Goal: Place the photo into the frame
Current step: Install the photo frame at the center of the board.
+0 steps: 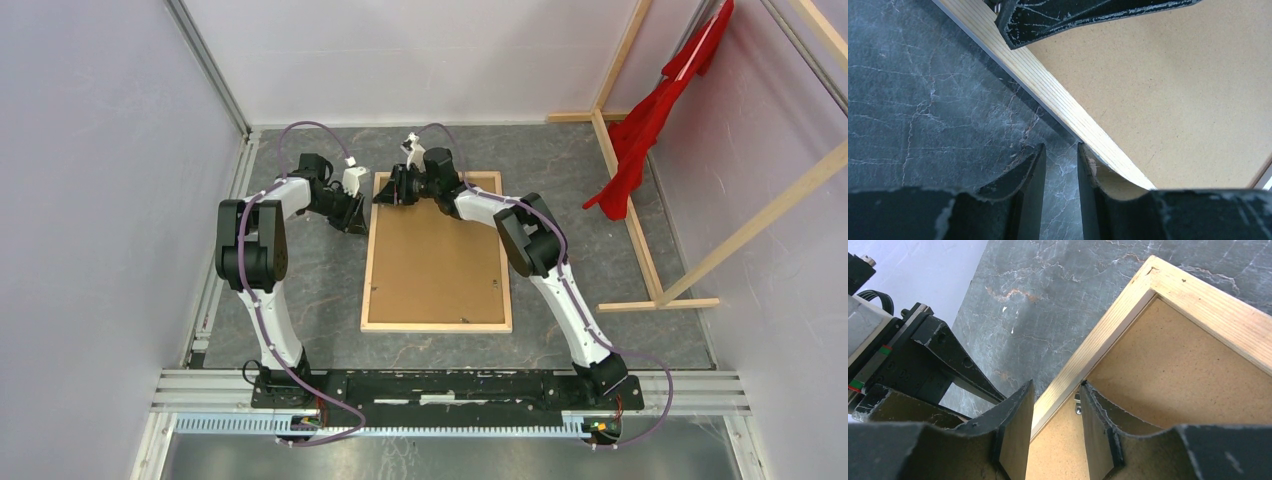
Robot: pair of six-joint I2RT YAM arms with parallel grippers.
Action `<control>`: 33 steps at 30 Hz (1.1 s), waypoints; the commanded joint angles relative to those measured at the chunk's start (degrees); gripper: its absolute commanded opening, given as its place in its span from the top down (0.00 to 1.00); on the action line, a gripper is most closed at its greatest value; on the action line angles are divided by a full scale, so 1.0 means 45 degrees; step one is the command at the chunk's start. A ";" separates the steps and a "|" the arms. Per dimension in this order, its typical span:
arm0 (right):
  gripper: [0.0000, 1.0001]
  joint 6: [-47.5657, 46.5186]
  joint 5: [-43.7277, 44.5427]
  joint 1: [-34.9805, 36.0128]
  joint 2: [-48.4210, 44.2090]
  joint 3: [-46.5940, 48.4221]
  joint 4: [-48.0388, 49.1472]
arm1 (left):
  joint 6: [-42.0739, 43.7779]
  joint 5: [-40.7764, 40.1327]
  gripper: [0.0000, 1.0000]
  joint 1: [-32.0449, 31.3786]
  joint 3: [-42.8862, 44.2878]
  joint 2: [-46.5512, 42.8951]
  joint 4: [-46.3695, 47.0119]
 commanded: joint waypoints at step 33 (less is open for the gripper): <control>0.49 -0.2927 -0.2552 -0.0576 -0.0785 0.0101 -0.1764 | -0.0465 0.1195 0.47 0.0083 0.1709 0.0492 -0.1102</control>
